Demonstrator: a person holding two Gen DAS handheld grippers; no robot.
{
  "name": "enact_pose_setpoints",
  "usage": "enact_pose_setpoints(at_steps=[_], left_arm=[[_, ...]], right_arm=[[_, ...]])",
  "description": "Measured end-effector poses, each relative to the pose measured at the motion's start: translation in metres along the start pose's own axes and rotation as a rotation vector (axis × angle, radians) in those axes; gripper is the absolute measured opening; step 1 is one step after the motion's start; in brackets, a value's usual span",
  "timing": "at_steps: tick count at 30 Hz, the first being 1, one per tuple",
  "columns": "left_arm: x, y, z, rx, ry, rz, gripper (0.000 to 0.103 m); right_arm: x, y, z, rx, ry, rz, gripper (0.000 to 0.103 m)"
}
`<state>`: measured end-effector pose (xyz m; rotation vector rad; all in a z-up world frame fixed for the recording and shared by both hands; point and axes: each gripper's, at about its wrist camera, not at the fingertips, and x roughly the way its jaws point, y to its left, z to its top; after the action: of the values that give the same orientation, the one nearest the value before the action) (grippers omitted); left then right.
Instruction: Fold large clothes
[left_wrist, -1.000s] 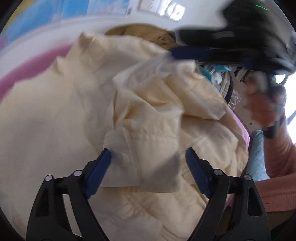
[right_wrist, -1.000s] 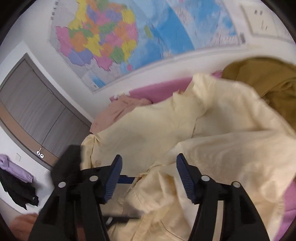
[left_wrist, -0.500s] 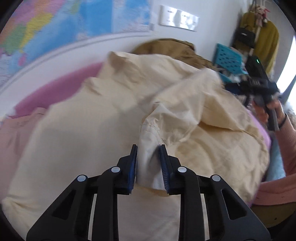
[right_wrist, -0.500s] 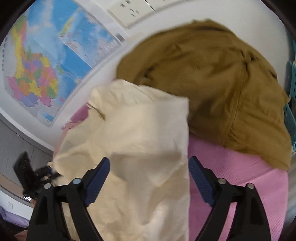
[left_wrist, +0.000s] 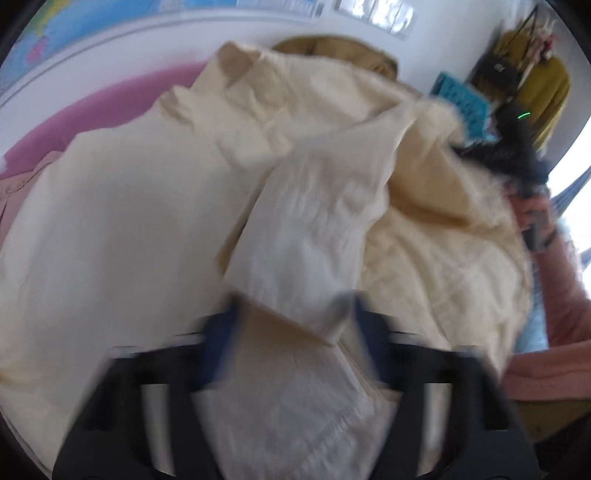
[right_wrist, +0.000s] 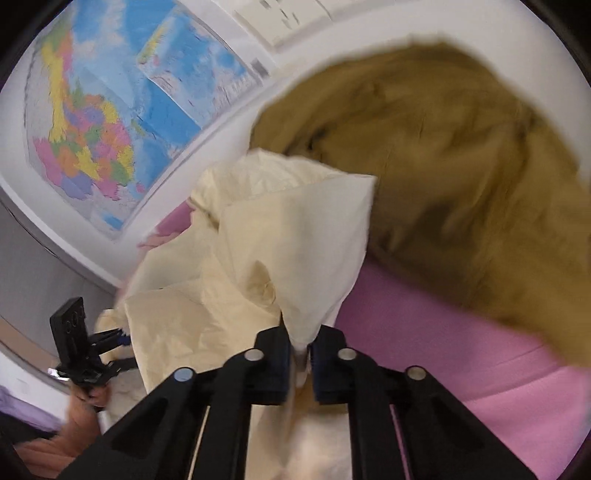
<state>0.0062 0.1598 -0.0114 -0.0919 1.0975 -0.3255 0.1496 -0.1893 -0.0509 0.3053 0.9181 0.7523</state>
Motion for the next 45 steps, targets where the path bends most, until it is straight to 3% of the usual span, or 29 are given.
enact_pose_setpoints(at_steps=[1,3,7,8,10,11,13,15,17,18,20,21,25,28,30,32,33,34,36,37,39,42,43,44,45], left_arm=[[0.005,0.001,0.007,-0.019,0.005,0.006,0.004],[0.000,0.000,0.018,-0.020,-0.062,0.057,0.003],[-0.036,-0.010,0.034,0.039,-0.283,0.170,0.005],[-0.041,-0.010,0.033,0.067,-0.313,0.189,0.012],[-0.032,-0.006,0.029,0.089,-0.269,0.218,0.036],[-0.023,-0.001,0.025,0.078,-0.223,0.244,0.035],[-0.013,0.010,0.017,0.048,-0.148,0.198,0.038],[-0.011,0.021,0.010,-0.004,-0.114,0.117,0.049],[-0.014,0.024,0.008,-0.031,-0.128,0.086,0.067],[-0.015,0.026,0.009,-0.035,-0.136,0.056,0.069],[-0.015,0.027,0.015,-0.048,-0.140,0.005,0.083],[-0.010,0.022,0.022,-0.059,-0.136,-0.013,0.085],[0.019,0.022,0.043,-0.122,-0.060,-0.087,0.086],[0.038,0.030,0.051,-0.200,-0.013,-0.124,0.083],[0.045,0.036,0.060,-0.232,-0.025,-0.115,0.058],[0.043,0.039,0.067,-0.240,-0.049,-0.123,0.013],[0.037,0.039,0.072,-0.223,-0.085,-0.103,0.006],[0.030,0.038,0.075,-0.208,-0.112,-0.094,0.006],[0.002,0.034,0.077,-0.162,-0.232,-0.080,0.005],[-0.007,0.033,0.076,-0.145,-0.262,-0.084,0.006],[-0.021,0.034,0.067,-0.124,-0.285,-0.094,0.016],[-0.019,0.044,0.054,-0.143,-0.240,-0.083,0.037],[-0.017,0.050,0.050,-0.156,-0.216,-0.080,0.062],[-0.013,0.058,0.046,-0.192,-0.182,-0.098,0.071],[-0.013,0.065,0.042,-0.222,-0.174,-0.134,0.073]], right_arm=[[-0.006,0.003,0.005,-0.013,-0.021,-0.016,0.006],[-0.024,0.013,0.015,-0.047,-0.069,-0.026,0.005],[-0.038,0.015,0.027,-0.083,-0.136,-0.020,0.005],[-0.032,0.004,0.026,-0.056,-0.120,-0.015,0.006],[-0.012,-0.014,0.023,-0.010,-0.057,-0.074,0.016],[-0.004,-0.021,0.021,0.013,-0.026,-0.105,0.021],[-0.002,-0.037,0.014,0.078,-0.012,-0.175,0.042],[-0.017,-0.034,0.013,0.085,-0.052,-0.176,0.047],[-0.036,-0.017,0.015,0.029,-0.118,-0.202,0.054],[-0.046,0.001,0.018,-0.034,-0.149,-0.189,0.057],[-0.051,0.033,0.020,-0.143,-0.158,-0.137,0.068],[-0.044,0.058,0.023,-0.226,-0.142,-0.116,0.072],[0.013,0.125,0.022,-0.467,-0.020,-0.080,0.072],[0.066,0.145,0.030,-0.505,0.080,-0.058,0.067],[0.092,0.149,0.034,-0.500,0.129,-0.057,0.055],[0.111,0.149,0.037,-0.499,0.187,-0.056,0.017],[0.118,0.146,0.039,-0.474,0.223,-0.037,0.003],[0.112,0.147,0.038,-0.468,0.197,-0.032,0.003],[0.091,0.153,0.030,-0.517,0.139,0.029,0.003],[0.083,0.161,0.022,-0.554,0.121,0.046,0.003],[0.070,0.174,-0.001,-0.651,0.128,0.083,0.003],[0.086,0.179,-0.037,-0.745,0.227,0.064,0.006],[0.099,0.176,-0.046,-0.756,0.271,0.024,0.007],[0.109,0.175,-0.051,-0.761,0.300,-0.008,0.008],[0.119,0.173,-0.058,-0.759,0.343,-0.015,0.012]])
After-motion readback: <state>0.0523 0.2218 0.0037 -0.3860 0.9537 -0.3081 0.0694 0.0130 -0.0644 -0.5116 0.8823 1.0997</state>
